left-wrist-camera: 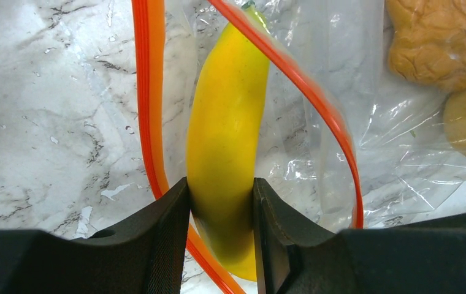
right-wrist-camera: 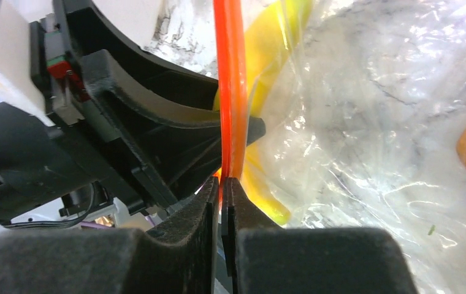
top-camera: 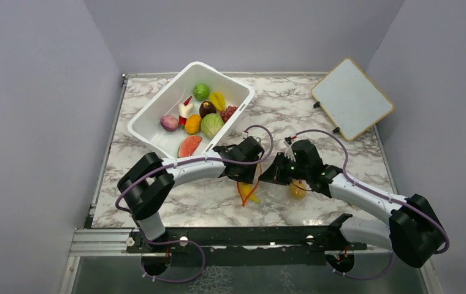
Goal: Open the zip-top bag and remove the fake food
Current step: Pick up the fake fruit from the zipper food storage bag, then move the bin to the center of the board.
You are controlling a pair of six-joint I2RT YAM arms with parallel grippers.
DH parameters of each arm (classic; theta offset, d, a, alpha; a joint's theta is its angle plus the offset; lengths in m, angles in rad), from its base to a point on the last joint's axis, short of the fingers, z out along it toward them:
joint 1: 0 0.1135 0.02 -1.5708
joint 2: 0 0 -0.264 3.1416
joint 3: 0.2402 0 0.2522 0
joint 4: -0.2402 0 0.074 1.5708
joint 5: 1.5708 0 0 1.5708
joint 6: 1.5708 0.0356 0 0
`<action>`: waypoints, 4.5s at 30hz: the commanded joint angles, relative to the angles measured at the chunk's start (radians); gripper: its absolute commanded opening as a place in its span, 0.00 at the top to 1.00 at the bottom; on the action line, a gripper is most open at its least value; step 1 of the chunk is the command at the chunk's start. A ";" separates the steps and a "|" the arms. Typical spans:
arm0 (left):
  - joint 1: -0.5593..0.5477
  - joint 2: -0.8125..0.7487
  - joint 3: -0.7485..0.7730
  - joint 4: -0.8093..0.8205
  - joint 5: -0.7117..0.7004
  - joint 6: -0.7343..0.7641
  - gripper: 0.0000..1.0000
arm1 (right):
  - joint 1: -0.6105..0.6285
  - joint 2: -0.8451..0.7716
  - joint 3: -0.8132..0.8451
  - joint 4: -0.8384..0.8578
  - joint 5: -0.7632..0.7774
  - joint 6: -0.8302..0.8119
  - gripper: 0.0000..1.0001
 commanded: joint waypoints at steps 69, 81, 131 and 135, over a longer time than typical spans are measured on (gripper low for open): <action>-0.006 -0.114 0.026 -0.045 -0.121 0.140 1.00 | 0.000 0.079 0.047 -0.083 0.057 -0.030 0.95; -0.007 -0.042 0.235 -0.382 -0.147 0.407 1.00 | 0.000 0.089 0.052 -0.092 0.053 -0.036 0.95; 0.789 -0.222 0.037 -0.132 -0.014 0.171 1.00 | 0.000 0.048 0.041 -0.126 0.036 -0.054 0.95; 0.805 -0.220 0.006 -0.103 -0.007 0.159 1.00 | 0.000 0.059 0.047 -0.128 0.026 -0.061 0.95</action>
